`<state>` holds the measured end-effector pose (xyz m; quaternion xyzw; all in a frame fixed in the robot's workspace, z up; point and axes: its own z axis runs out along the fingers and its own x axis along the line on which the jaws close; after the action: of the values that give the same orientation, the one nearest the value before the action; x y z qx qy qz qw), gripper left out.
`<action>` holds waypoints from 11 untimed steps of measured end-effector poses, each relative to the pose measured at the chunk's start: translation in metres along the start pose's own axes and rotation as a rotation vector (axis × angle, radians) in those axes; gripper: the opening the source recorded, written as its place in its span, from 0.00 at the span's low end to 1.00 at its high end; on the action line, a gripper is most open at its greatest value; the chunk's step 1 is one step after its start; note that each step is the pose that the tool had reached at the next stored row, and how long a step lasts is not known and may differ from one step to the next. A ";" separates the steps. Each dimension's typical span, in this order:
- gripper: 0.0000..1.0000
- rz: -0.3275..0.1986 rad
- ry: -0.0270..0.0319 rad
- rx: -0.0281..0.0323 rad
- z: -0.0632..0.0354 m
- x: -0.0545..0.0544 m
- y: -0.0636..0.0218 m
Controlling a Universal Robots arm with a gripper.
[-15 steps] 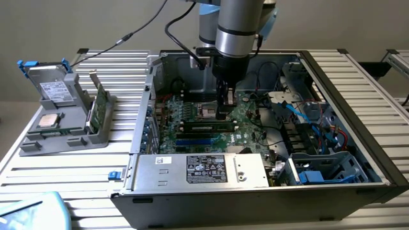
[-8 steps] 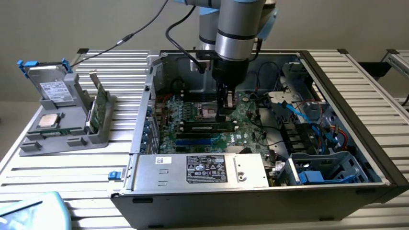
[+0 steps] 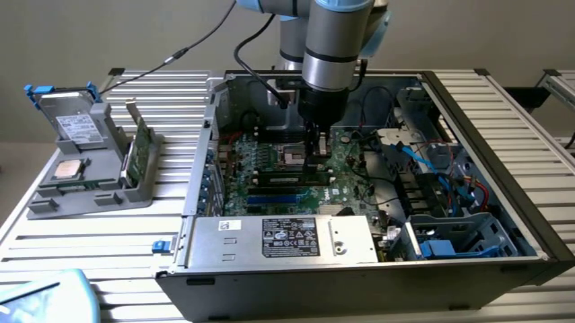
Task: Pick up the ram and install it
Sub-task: 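Press down the ram until it locks into place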
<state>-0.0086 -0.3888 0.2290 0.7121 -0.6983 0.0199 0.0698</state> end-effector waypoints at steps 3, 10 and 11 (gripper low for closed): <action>0.11 0.000 -0.0001 0.0000 0.0000 0.000 0.0000; 0.11 0.000 0.0008 -0.0002 0.0034 0.000 -0.0002; 0.11 0.000 0.0006 -0.0003 0.0044 0.000 -0.0003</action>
<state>-0.0086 -0.3889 0.2245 0.7121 -0.6982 0.0200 0.0701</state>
